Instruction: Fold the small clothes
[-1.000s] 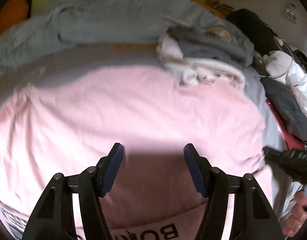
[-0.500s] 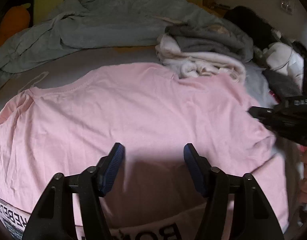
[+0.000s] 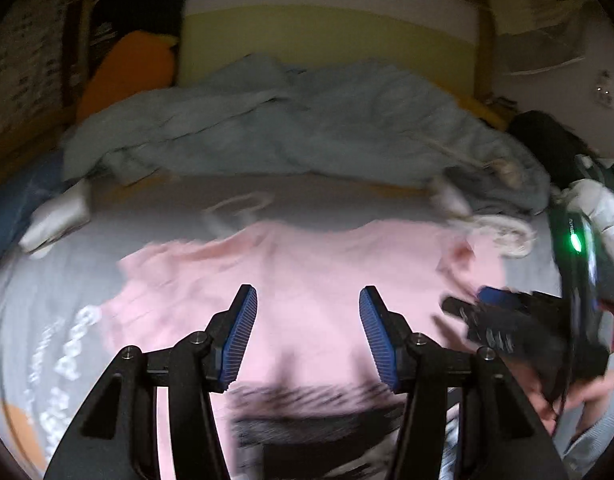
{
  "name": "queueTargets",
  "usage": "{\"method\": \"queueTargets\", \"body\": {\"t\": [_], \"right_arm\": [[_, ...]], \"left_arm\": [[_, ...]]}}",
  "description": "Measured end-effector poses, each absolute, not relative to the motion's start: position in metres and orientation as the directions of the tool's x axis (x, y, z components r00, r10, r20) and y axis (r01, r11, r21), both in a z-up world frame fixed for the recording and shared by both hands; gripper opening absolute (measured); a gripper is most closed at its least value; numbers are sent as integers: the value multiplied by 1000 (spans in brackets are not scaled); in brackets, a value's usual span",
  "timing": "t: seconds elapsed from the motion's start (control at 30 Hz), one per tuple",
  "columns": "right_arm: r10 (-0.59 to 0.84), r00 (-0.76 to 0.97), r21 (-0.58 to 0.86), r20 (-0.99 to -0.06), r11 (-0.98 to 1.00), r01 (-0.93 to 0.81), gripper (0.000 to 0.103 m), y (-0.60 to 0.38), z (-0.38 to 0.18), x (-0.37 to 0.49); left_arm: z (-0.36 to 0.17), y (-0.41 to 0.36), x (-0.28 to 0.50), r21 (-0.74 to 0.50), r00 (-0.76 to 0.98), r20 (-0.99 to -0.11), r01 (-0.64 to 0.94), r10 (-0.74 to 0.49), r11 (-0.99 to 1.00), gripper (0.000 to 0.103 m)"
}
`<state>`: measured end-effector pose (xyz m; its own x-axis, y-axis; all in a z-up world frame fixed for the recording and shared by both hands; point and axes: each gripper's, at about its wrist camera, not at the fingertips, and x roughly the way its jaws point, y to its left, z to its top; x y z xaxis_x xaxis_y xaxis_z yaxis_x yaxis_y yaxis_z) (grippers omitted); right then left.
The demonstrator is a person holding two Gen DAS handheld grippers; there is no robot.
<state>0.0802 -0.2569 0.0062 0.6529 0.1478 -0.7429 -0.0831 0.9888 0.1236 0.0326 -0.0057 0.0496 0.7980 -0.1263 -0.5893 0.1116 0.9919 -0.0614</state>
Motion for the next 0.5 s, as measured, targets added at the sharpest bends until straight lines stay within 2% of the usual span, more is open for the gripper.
{"method": "queueTargets", "body": {"t": [0.07,0.17,0.27,0.37,0.5], "right_arm": [[142,644,55,-752,987,-153,65,-230,-4,57],[238,623,51,-745,952,-303,65,-200,-5,14],[272,622,47,-734,935,-353,65,-189,1,-12],[228,700,51,-676,963,-264,65,-219,20,-18],[149,770,133,-620,988,-84,65,-286,48,13]], "left_arm": [[40,19,25,-45,789,-607,80,-91,996,52],[28,48,18,-43,783,-620,36,-55,998,52],[20,63,17,-82,776,-629,-8,-45,997,52],[18,61,21,-136,765,-637,16,-100,991,52],[15,28,20,-80,747,-648,126,-148,989,52]]}}
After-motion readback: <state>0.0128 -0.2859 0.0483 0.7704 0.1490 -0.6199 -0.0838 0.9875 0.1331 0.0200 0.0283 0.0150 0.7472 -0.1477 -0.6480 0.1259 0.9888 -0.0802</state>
